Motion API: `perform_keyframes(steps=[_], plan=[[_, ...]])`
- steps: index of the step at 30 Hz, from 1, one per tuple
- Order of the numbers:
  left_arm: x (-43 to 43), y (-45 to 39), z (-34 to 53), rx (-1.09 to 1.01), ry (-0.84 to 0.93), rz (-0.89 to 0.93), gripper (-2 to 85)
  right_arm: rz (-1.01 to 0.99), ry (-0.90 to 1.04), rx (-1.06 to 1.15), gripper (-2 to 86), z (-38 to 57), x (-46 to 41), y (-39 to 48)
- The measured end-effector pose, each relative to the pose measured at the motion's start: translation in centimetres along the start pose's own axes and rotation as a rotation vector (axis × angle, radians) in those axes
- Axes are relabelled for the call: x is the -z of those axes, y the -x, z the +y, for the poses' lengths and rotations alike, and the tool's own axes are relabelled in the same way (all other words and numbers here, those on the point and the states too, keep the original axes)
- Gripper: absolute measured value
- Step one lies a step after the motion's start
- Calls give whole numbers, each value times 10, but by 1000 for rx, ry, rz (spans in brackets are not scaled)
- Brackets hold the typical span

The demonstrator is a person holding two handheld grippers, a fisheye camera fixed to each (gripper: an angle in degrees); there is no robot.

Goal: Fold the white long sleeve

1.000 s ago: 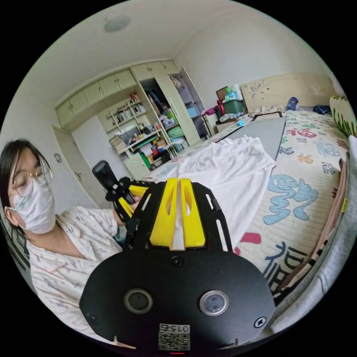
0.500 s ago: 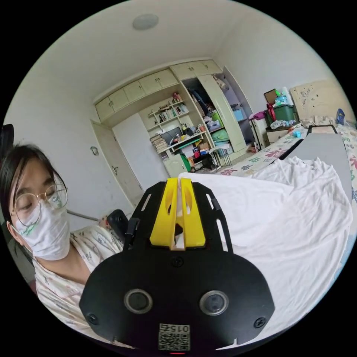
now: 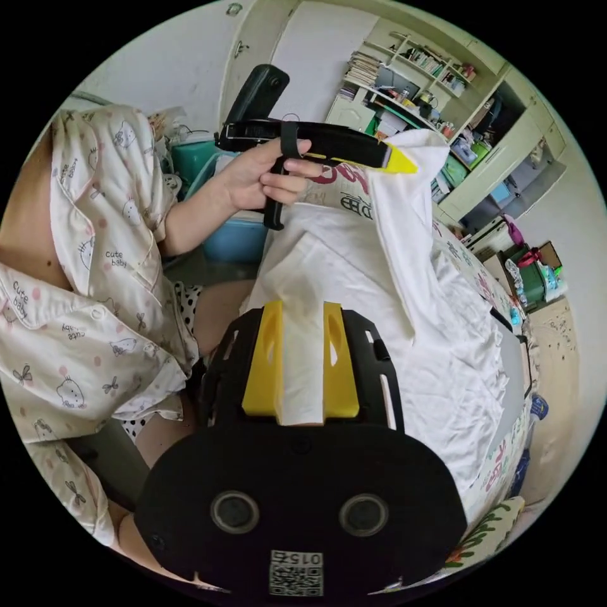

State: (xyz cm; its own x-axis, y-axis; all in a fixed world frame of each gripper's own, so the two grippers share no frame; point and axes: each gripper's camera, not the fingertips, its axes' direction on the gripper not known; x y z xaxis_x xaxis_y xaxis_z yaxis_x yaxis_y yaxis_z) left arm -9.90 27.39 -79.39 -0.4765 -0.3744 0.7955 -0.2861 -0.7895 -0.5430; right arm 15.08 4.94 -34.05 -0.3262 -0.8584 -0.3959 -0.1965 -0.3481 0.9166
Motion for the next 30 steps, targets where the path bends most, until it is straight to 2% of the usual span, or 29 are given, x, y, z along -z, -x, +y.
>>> perform_keyframes(steps=[3, 5, 8, 13, 16, 19, 21, 22, 24, 25, 27, 29, 30], plan=[[0, 5, 3, -44, 35, 2, -2, -132, -14, 9, 65, -3, 3, -18], [-2, 8, 6, -52, 48, -1, -2, -205, 3, 45, 93, -5, 3, -22], [-9, 10, 14, -71, 64, 22, -2, -119, 20, 44, 79, -12, -1, -30], [-26, 9, 20, -169, 115, 129, -1, -193, -71, -25, 30, -11, 27, -85], [-34, 17, 12, -212, 136, 175, 2, -286, -203, -204, 21, 10, 59, -155], [-41, 68, -10, -92, 112, 179, 6, -299, -362, -512, 14, 69, 102, -246], [-48, 134, -32, 27, 127, 107, 8, -165, -464, -807, 11, 148, 153, -312], [-47, 153, -40, 49, 131, 67, 9, -98, -480, -875, 10, 171, 171, -325], [-29, 232, -79, 91, 95, -210, 12, 293, -508, -1140, 7, 266, 257, -364], [-21, 252, -90, 96, 71, -305, 13, 399, -495, -1187, 7, 287, 279, -371], [12, 326, -122, 142, -39, -743, 23, 947, -386, -1398, 10, 357, 361, -380], [32, 371, -124, 275, -55, -951, 53, 1143, -415, -1614, 17, 411, 405, -372], [42, 385, -116, 358, -64, -969, 98, 1125, -518, -1700, 24, 436, 426, -359]])
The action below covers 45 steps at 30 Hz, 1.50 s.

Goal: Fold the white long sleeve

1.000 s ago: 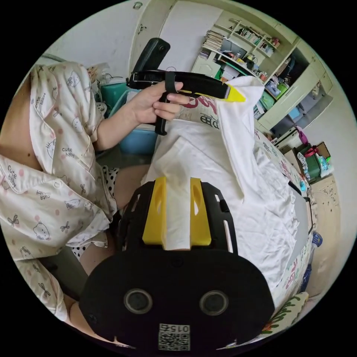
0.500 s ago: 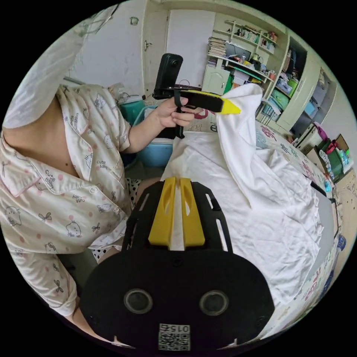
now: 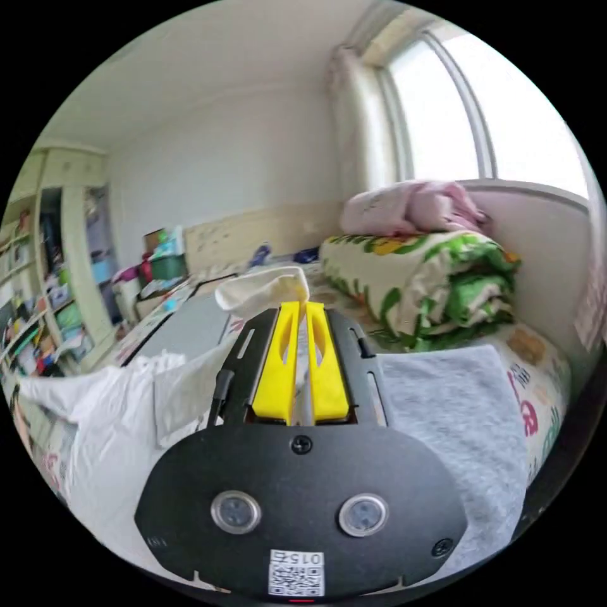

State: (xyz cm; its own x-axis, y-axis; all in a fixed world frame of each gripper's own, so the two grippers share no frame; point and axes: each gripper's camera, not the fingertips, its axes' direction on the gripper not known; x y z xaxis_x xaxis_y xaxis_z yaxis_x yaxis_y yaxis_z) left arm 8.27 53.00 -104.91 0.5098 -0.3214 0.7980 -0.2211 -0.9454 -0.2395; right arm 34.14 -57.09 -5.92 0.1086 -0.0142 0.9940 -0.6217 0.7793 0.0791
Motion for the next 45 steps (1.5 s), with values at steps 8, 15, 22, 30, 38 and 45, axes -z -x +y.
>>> perform_keyframes(steps=[8, 15, 22, 30, 38, 45], plan=[[56, -48, 177, -279, 377, 800, 122, -529, 259, 260, 68, 94, 69, 30], [166, -75, 355, -437, 552, 928, 137, -777, 607, 256, 121, 257, 109, 35], [193, -100, 404, -491, 609, 884, 123, -778, 633, 311, 111, 324, 156, 35], [237, -94, 402, -485, 571, 878, 21, -797, 565, 387, 8, 358, 215, 40], [264, -109, 414, -600, 583, 770, 17, -719, 595, 449, 5, 425, 242, 48], [313, -142, 342, -724, 352, 654, 26, -574, 311, 662, -2, 423, 312, 72]])
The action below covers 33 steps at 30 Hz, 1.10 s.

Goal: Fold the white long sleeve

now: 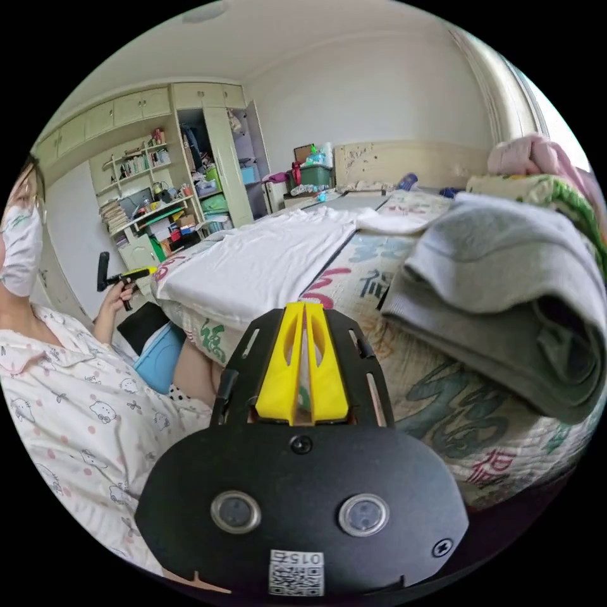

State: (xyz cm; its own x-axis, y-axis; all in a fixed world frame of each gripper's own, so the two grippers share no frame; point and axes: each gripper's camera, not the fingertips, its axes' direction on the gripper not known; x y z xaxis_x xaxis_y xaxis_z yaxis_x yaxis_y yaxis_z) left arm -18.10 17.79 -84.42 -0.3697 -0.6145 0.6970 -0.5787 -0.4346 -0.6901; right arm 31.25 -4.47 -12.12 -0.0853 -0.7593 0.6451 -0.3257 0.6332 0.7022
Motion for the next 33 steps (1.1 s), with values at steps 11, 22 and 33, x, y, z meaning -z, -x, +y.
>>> perform_keyframes(steps=[11, 22, 33], plan=[[-156, -58, -236, -253, -7, -10, 10, 255, -27, 377, -10, -145, -189, 121], [-445, -31, -340, -98, 365, -171, -2, 320, 309, 127, -10, -247, -496, 20], [-580, -20, -375, -146, 495, -284, -5, 392, 587, 20, -10, -276, -662, -80]])
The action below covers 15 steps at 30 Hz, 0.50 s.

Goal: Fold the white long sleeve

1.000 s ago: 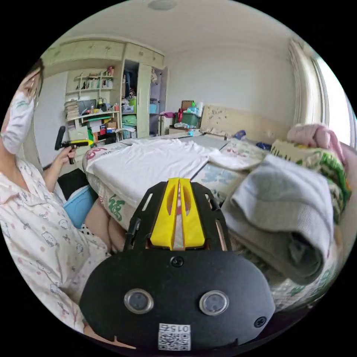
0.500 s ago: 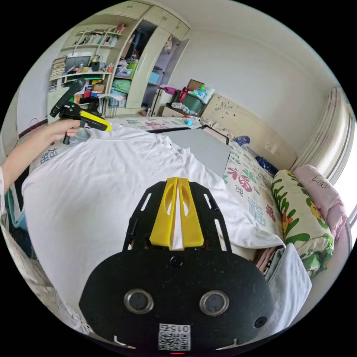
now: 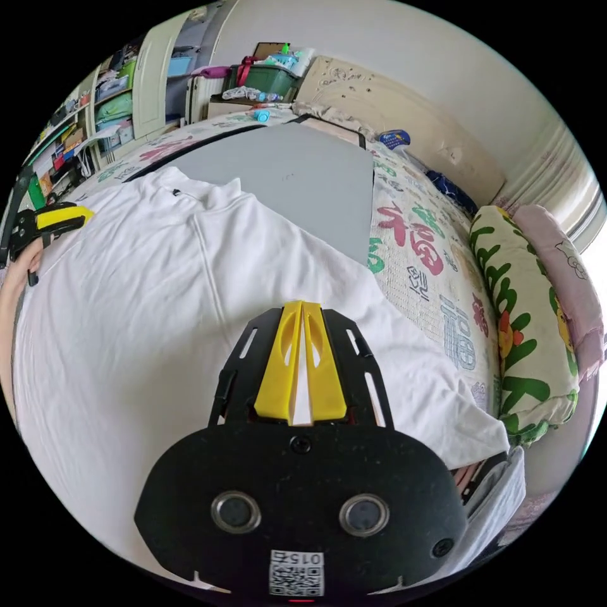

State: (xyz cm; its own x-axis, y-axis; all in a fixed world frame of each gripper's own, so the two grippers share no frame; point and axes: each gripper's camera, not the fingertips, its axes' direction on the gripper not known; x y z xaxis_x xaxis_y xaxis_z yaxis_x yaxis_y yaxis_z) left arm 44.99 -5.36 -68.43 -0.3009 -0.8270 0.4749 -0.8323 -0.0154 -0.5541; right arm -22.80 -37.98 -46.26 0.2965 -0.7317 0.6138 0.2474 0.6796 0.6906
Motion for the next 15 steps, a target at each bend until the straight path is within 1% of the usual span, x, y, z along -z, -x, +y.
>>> perform_keyframes(steps=[5, 7, 8, 9, 10, 11, 12, 13, 15], plan=[[-16, -13, -11, 1, 8, -8, -7, 110, 8, 12, -9, -18, -9, -7], [-12, -17, -10, 22, -2, -16, -6, 73, 2, 7, -8, -17, -1, -18], [0, -18, -6, 62, -43, -4, -6, 6, -36, -30, -6, -10, 14, -36], [23, -22, 1, 69, -135, 45, -5, -71, -117, -61, -2, 4, 35, -58], [37, -26, 5, 66, -186, 79, -4, -104, -155, -78, 1, 13, 47, -72], [67, -36, 14, 41, -282, 175, -2, -157, -223, -133, 18, 33, 71, -103], [95, -55, 24, -39, -357, 312, 0, -195, -281, -179, 45, 55, 94, -135], [108, -67, 29, -101, -379, 391, 2, -196, -302, -199, 52, 67, 106, -152], [142, -128, 51, -355, -373, 684, 12, -79, -353, -294, 72, 112, 153, -220]])
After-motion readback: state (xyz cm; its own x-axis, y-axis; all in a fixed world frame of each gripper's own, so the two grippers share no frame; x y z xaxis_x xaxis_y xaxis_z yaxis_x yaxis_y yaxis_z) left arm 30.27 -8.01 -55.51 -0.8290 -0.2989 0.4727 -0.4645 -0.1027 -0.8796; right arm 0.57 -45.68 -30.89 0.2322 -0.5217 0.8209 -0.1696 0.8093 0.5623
